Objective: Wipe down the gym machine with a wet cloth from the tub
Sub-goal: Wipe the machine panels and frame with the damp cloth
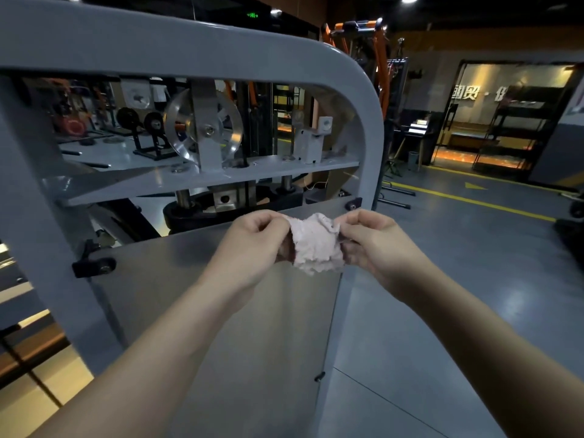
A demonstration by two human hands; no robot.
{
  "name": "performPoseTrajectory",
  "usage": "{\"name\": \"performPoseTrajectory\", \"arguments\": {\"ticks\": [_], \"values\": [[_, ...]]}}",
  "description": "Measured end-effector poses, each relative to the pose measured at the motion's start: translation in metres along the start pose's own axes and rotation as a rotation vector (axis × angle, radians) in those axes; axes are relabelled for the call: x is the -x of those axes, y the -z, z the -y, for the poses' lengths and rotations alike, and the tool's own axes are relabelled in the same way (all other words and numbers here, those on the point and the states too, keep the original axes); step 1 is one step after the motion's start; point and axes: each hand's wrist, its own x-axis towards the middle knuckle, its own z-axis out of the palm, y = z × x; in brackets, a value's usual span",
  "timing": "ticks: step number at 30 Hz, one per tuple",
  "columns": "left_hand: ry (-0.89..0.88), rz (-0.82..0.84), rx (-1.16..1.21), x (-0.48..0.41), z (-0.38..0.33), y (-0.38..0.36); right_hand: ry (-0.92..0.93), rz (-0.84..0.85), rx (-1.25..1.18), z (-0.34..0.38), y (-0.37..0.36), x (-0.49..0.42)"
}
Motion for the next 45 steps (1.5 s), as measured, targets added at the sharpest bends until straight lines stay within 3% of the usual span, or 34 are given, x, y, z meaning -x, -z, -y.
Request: {"name": "performPoseTrajectory", "arguments": {"ticks": [4, 8, 10, 14, 18, 24, 27, 31, 34, 36, 39, 42, 45], "values": [[0.010, -0.018, -0.220, -0.003, 0.000, -0.001, 0.138, -0.082, 0.224, -0.001, 0.001, 0.006], [-0.031, -0.040, -0.401, -0.009, -0.004, -0.004, 0.172, 0.261, 0.352, 0.004, -0.004, 0.023], [0.006, 0.019, -0.388, -0.008, -0.009, -0.007, 0.179, 0.318, 0.363, -0.003, -0.009, 0.019], [0.120, 0.162, -0.198, -0.013, -0.013, -0.002, 0.094, 0.165, -0.028, -0.017, 0.005, -0.003], [0.195, 0.249, -0.019, -0.019, -0.011, -0.001, 0.249, 0.009, 0.185, -0.019, 0.014, -0.005], [0.154, 0.294, 0.184, -0.021, -0.015, -0.008, 0.366, 0.117, 0.239, -0.020, -0.002, -0.001], [0.080, 0.165, 0.093, -0.019, -0.021, -0.010, 0.416, 0.027, 0.169, -0.017, -0.012, -0.007], [-0.142, -0.178, -0.477, -0.022, -0.033, -0.005, 0.408, -0.056, 0.088, -0.005, -0.016, -0.020], [-0.307, -0.328, -0.584, -0.022, -0.045, 0.005, 0.470, -0.187, 0.075, 0.014, -0.016, -0.032], [-0.423, -0.384, -0.672, -0.022, -0.047, 0.014, 0.661, -0.265, 0.184, 0.029, -0.021, -0.039], [-0.702, -0.459, -0.981, -0.027, -0.044, 0.032, 0.994, -0.216, 0.618, 0.044, -0.041, -0.057], [-0.809, -0.493, -1.127, -0.032, -0.036, 0.049, 0.952, 0.035, 1.098, 0.057, -0.063, -0.074], [-0.810, -0.501, -1.112, -0.036, -0.030, 0.059, 0.863, 0.215, 1.195, 0.074, -0.073, -0.073]]}}
